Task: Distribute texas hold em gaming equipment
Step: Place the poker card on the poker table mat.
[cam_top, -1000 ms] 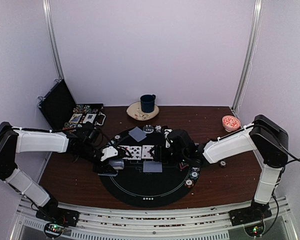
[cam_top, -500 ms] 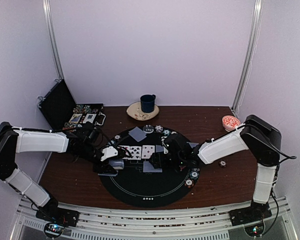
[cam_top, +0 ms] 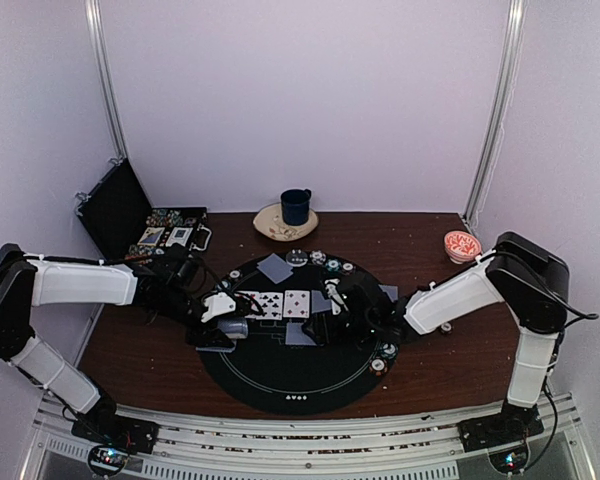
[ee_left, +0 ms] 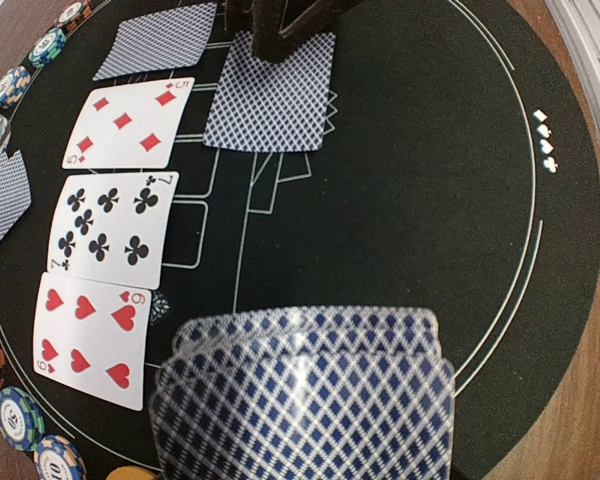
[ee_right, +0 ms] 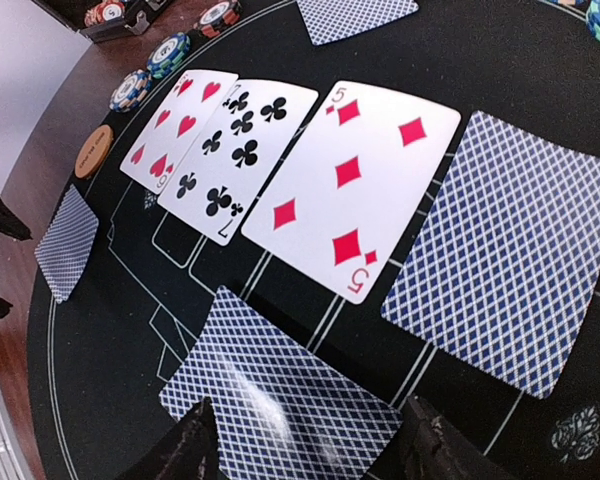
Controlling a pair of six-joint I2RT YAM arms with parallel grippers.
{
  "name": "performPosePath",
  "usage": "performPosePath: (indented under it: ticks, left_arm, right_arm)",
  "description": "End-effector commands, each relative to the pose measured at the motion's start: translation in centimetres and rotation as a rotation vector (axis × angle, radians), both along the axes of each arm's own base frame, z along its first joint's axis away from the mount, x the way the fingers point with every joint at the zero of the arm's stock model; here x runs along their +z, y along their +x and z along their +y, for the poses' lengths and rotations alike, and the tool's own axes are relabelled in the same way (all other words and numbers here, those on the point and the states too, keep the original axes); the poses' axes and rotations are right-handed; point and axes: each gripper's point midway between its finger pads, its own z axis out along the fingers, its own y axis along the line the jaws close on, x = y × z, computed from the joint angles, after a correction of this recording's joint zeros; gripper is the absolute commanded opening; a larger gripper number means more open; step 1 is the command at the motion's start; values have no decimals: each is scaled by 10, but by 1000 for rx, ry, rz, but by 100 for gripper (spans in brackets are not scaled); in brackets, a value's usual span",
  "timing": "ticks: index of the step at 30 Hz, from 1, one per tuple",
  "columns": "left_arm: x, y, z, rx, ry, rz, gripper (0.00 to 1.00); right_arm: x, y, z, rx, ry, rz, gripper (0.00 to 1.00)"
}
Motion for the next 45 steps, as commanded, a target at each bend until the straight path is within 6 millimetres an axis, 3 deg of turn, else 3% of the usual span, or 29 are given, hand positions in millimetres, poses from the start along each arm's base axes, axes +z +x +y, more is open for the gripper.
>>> performPosePath:
  ticks: [1, 10, 17, 20, 27, 34, 39, 45]
  left_arm:
    - [10, 8, -8, 1, -31, -31, 38]
    - [9, 8, -8, 2, -29, -28, 38]
    - [8, 8, -7, 2, -26, -27, 38]
    - [7, 9, -7, 2, -24, -27, 38]
    - [8, 8, -8, 1, -26, -25, 38]
    - [9, 8, -8, 1, -27, -29, 38]
    - [9, 7, -8, -4, -30, -27, 38]
    - [12, 6, -7, -5, -34, -32, 38]
  right_arm:
    - [-3, -21, -1, 72, 5, 40, 61]
    - [-9, -26, 1, 101, 25, 41, 48]
    - [-15, -22, 1, 103, 44, 57, 21]
    - [-16, -21, 1, 110, 54, 62, 19]
    - [-8, -18, 2, 129, 64, 35, 58]
    - [-13, -13, 7, 191, -37, -1, 94]
    - [-23, -10, 12, 241, -96, -2, 98]
    - [-37, -15, 23, 321, -114, 41, 92]
